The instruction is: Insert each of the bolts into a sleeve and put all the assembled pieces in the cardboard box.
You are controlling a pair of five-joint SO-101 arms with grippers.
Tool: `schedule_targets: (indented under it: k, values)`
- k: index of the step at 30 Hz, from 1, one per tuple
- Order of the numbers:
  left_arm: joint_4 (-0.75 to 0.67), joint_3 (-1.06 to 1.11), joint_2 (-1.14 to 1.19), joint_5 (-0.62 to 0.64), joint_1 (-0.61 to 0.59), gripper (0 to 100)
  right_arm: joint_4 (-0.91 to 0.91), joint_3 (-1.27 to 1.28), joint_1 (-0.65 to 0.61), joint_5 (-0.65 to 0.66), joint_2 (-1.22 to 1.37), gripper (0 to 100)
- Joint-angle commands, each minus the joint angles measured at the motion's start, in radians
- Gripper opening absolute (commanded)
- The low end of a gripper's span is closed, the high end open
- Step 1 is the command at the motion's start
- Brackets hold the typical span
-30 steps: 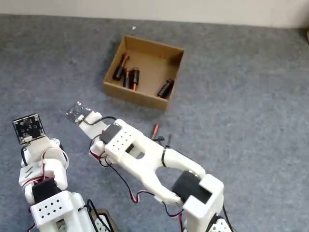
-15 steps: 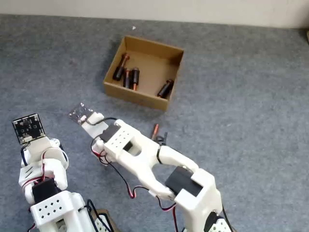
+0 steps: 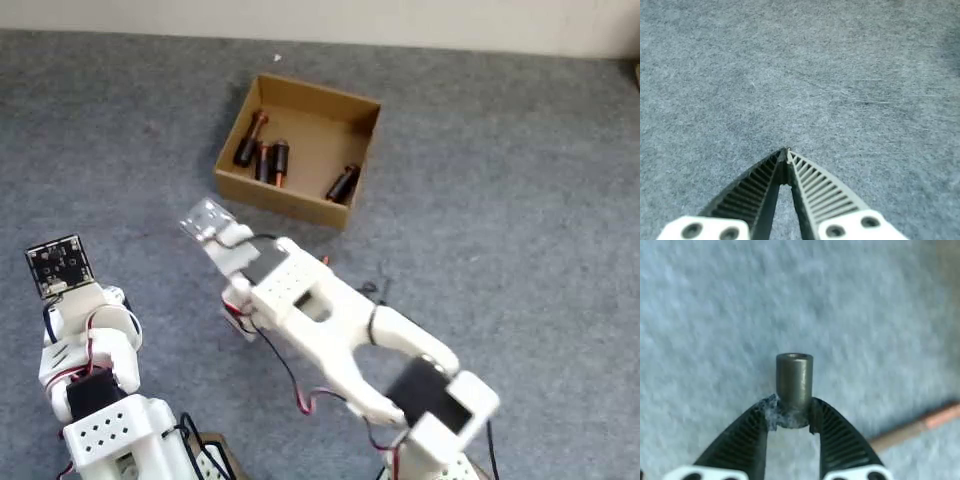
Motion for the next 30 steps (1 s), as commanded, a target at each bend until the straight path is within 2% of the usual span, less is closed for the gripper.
schedule_targets:
  k: [1,6,11,13,17,22,30]
  values:
    - [-0.026,-0.051,-0.012,0.012,-0.002,1,-0.091,0.159,0.019,-0.003,-0.137,0.5]
    - [-0.026,-0.051,-0.012,0.012,-0.002,1,-0.157,0.315,0.016,-0.003,-0.166,1.2]
    - [-0.026,-0.047,-0.012,0.009,0.024,1,-0.156,0.325,0.008,-0.008,-0.166,18.7]
    - [-0.026,-0.047,-0.012,0.009,0.025,1,-0.156,0.326,-0.005,-0.008,-0.166,21.2]
    - [-0.026,-0.047,-0.012,0.009,0.025,1,-0.163,0.325,-0.022,-0.006,-0.165,20.1]
    - [-0.026,-0.047,-0.012,0.009,0.025,1,-0.286,0.332,-0.021,-0.002,-0.163,16.8]
    - [-0.026,-0.045,-0.012,0.008,0.036,1,-0.292,0.367,-0.019,-0.002,-0.162,9.4]
